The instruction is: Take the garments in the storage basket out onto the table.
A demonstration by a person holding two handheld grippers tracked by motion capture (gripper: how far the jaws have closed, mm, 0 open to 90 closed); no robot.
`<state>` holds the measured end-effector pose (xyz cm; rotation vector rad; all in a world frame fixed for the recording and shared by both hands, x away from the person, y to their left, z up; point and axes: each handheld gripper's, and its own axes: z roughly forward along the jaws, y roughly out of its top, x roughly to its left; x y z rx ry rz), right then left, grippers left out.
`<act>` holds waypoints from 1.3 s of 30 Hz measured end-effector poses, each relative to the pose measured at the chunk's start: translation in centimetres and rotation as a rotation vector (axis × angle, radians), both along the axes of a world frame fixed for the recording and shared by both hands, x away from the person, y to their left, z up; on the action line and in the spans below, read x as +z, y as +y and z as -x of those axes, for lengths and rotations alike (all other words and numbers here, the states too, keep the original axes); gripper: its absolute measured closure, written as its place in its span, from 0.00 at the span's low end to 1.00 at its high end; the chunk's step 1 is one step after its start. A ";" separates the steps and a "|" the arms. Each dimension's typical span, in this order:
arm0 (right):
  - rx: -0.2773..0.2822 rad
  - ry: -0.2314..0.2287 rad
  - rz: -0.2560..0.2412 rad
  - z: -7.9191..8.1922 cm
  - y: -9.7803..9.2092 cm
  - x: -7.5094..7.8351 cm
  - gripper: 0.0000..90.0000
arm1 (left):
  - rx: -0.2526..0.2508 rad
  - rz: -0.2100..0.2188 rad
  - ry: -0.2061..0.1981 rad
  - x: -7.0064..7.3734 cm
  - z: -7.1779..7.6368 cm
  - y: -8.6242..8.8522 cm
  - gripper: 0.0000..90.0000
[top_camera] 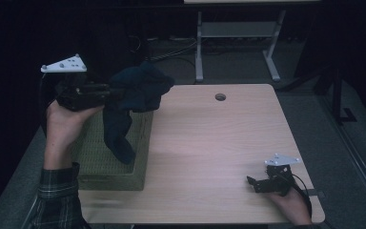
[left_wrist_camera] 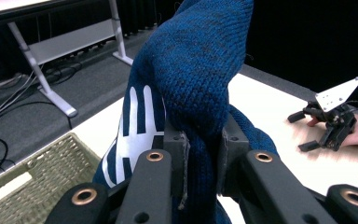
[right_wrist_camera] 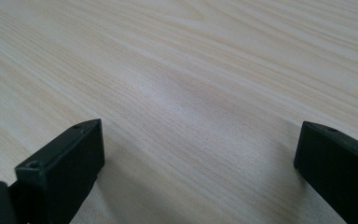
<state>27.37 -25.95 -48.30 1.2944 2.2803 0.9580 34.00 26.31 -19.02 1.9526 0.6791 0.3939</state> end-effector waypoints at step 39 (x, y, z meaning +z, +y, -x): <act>-0.001 0.002 0.001 0.0 0.0 0.0 0.01 | -0.154 0.005 -0.019 1.3 -2.4 -10.9 0.87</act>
